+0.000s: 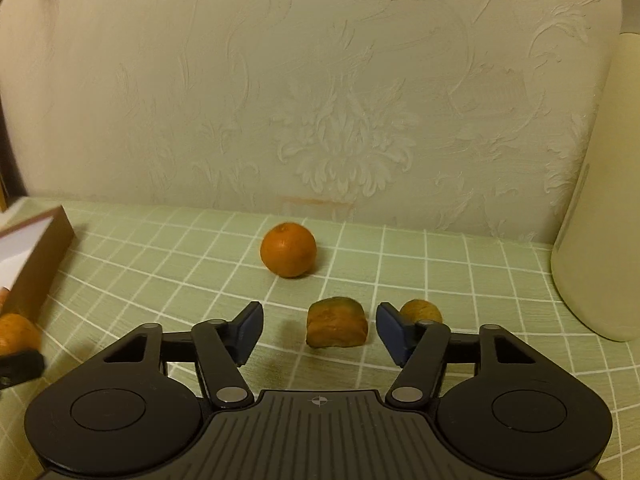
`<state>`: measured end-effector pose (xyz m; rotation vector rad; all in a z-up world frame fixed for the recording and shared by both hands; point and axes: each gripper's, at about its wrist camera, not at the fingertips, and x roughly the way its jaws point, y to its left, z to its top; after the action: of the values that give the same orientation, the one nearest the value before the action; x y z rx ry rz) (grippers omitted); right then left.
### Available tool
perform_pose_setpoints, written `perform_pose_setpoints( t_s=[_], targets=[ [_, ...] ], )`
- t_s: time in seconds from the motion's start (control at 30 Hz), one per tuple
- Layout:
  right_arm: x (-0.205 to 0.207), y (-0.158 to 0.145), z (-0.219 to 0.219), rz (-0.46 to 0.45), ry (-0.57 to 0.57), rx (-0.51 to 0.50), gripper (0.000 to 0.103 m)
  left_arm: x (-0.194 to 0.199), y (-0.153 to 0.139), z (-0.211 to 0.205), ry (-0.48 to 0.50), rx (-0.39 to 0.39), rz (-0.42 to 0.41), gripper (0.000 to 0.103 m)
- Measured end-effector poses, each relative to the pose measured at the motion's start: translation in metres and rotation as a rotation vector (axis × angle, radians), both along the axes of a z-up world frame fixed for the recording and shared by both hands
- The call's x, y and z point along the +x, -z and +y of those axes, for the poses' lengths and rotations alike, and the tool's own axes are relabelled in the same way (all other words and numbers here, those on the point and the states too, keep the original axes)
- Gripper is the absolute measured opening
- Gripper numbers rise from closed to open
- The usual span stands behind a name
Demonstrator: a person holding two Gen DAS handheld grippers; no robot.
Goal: Organize fruits
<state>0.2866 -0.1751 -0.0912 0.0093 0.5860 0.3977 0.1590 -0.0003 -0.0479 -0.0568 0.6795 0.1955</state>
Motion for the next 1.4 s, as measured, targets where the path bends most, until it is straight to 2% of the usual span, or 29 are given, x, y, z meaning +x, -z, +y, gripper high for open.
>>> perform_pose_setpoints(
  t_s=[0.17,0.2,0.23,0.4,0.57,0.7,0.87,1.1,1.4],
  targets=[
    [0.01,0.01,0.003,0.038,0.028,-0.028,0.051,-0.006,-0.001,0.002,0.005,-0.004,0.001,0.029],
    [0.012,0.012,0.003,0.042,0.036,-0.035,0.046,-0.007,-0.002,0.002,0.006,-0.004,-0.002,0.029],
    [0.012,0.012,0.003,0.036,0.042,-0.044,0.036,-0.008,-0.003,0.003,0.006,-0.002,-0.003,0.029],
    [0.008,0.001,0.001,0.041,0.037,-0.038,0.036,-0.014,-0.006,0.005,0.004,-0.004,-0.01,0.029],
    [-0.017,-0.028,0.001,0.011,-0.01,-0.053,0.036,-0.031,-0.019,0.008,0.011,0.001,-0.043,0.029],
    [-0.042,-0.047,0.002,0.029,-0.059,-0.071,0.036,-0.051,-0.03,0.011,0.012,0.009,-0.064,0.029],
    [-0.074,-0.049,0.009,0.039,-0.135,-0.13,0.036,-0.081,-0.035,0.018,-0.002,0.025,-0.061,0.029],
    [-0.116,-0.052,0.039,0.028,-0.284,-0.162,0.036,-0.127,-0.039,0.034,-0.053,0.038,-0.058,0.029],
    [-0.152,-0.06,0.104,-0.005,-0.465,-0.16,0.036,-0.152,-0.046,0.076,-0.165,0.052,-0.065,0.029]
  ],
)
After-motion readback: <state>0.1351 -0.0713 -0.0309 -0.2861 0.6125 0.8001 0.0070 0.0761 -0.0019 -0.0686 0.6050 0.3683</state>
